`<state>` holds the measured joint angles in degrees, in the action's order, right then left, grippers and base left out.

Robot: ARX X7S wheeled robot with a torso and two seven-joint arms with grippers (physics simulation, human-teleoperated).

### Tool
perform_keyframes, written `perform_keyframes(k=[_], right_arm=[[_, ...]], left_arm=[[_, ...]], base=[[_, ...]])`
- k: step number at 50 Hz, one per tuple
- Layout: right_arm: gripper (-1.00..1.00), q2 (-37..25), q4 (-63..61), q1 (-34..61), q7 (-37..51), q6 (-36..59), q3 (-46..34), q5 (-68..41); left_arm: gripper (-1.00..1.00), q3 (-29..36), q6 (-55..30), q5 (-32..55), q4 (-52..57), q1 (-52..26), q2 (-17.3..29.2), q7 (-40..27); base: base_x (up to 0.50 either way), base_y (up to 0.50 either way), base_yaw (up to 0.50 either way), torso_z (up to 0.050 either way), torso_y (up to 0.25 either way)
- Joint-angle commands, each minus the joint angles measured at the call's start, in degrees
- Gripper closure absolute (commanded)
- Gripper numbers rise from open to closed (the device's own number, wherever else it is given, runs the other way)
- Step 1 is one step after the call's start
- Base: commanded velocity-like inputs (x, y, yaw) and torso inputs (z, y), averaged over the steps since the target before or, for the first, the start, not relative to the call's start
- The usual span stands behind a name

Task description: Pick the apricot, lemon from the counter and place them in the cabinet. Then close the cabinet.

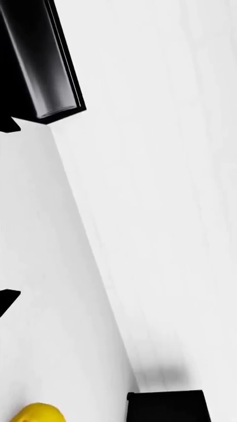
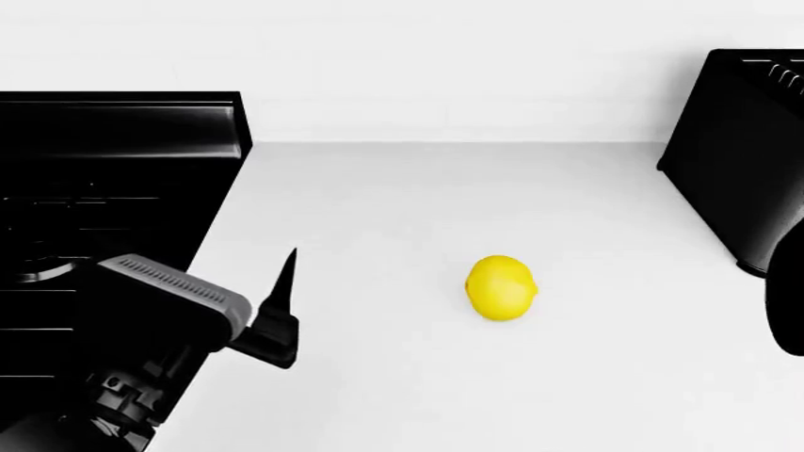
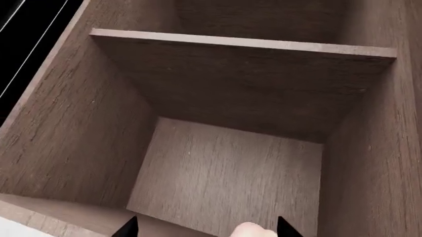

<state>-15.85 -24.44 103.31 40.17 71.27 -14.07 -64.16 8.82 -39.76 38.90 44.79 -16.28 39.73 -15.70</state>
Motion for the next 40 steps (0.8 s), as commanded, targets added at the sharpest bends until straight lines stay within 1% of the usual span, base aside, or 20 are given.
perform_keyframes(k=[1,15,22,29,40], right_arm=[[-1.0,-1.9,-10.9,-4.6,4.0,2.3,4.4,-9.4],[-1.0,-6.3,-20.0,-9.2,10.3,3.1,8.1,-25.0],[-1.0,-9.4,-22.5,-11.7,10.7,2.8,8.2,-31.8],[-1.0,-12.3,-23.3,-15.2,9.6,3.1,8.0,-35.3],[-1.0,-14.3,-20.6,-25.3,5.7,4.5,7.0,-33.6]], left_arm=[[-1.0,-0.2,1.3,-0.6,-0.6,0.8,-0.1,0.0],[-1.0,-0.9,2.5,-1.0,-1.1,1.8,0.2,0.0],[-1.0,-1.0,2.3,-0.7,-0.7,1.8,0.4,-0.3],[-1.0,-0.9,2.3,-0.7,-0.6,1.7,0.4,-0.3],[-1.0,-0.5,2.1,-0.5,-0.5,1.5,0.5,-0.5]], base=[[0.0,0.0,0.0,0.0,0.0],[0.0,0.0,0.0,0.0,0.0],[0.0,0.0,0.0,0.0,-0.001],[0.0,0.0,0.0,0.0,0.0],[0.0,0.0,0.0,0.0,0.0]])
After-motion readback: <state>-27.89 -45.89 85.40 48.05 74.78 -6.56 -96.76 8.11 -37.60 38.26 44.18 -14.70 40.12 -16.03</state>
